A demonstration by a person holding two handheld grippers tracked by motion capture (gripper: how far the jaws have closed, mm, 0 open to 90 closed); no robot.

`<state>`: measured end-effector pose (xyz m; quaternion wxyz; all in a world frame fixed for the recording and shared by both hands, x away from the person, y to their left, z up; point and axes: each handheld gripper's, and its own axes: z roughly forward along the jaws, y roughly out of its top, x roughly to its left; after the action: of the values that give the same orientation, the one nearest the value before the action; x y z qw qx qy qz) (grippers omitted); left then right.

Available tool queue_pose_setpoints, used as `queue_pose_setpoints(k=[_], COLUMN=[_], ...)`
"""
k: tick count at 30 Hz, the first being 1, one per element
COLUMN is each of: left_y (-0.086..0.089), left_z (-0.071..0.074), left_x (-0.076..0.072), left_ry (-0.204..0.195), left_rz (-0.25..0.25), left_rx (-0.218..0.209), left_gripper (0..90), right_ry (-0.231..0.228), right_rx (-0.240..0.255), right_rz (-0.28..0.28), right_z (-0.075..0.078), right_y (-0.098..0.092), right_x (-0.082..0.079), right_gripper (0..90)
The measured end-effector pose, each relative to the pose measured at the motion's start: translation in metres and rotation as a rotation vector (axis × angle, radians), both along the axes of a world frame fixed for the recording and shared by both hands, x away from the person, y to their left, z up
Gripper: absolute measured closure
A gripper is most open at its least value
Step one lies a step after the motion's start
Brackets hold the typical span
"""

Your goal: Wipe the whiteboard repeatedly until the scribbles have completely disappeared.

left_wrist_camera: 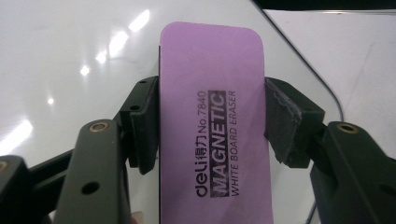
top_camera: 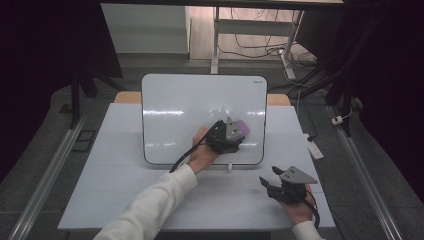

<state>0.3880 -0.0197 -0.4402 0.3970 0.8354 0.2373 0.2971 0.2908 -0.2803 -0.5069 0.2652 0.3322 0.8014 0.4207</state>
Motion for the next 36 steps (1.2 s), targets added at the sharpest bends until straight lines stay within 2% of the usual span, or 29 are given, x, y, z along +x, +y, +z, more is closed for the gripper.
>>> queue_pose_setpoints(k=[3,8,11,13,16,18,21,24,28,31,36], left_y=[0.016,0.049,0.060,0.055,0.042,0.030,0.006,-0.005,0.000,0.006,0.031], left_z=[0.012,0.039,0.047,0.045,0.041,0.037,0.024,0.011,0.006,0.006,0.011], left_x=[0.008,0.026,0.033,0.032,0.030,0.027,0.018,0.008,0.003,0.001,-0.007], left_ry=[-0.025,-0.046,-0.026,-0.046,-0.039,-0.038,-0.018,-0.009,0.033,0.048,0.073], left_rz=[0.052,0.162,0.193,0.202,0.172,0.140,0.066,0.016,-0.006,-0.003,-0.010], left_rx=[-0.017,-0.081,-0.134,-0.108,-0.100,-0.070,-0.018,0.020,0.000,-0.002,-0.088], left_gripper=[41.6,41.6,41.6,41.6,41.6,41.6,41.6,41.7,41.6,41.6,41.6], right_ry=[-0.005,-0.001,0.001,0.000,0.000,0.001,0.000,-0.002,0.002,-0.002,-0.004], right_rx=[-0.003,-0.003,-0.001,-0.001,-0.001,-0.002,-0.004,-0.001,-0.002,-0.003,0.004], right_rz=[0.000,-0.001,-0.003,-0.002,-0.002,-0.001,-0.001,-0.001,0.001,0.004,0.000], right_z=[0.001,0.000,-0.001,0.000,0.000,-0.001,0.000,0.000,-0.001,0.000,0.001], right_y=[0.001,0.000,0.000,0.000,0.000,0.000,0.000,0.000,-0.001,0.001,0.001], right_x=[-0.001,0.000,0.001,0.000,0.000,0.001,0.000,0.000,0.001,0.000,-0.001], right_gripper=[38.2,38.2,38.2,38.2,38.2,38.2,38.2,38.2,38.2,38.2,38.2])
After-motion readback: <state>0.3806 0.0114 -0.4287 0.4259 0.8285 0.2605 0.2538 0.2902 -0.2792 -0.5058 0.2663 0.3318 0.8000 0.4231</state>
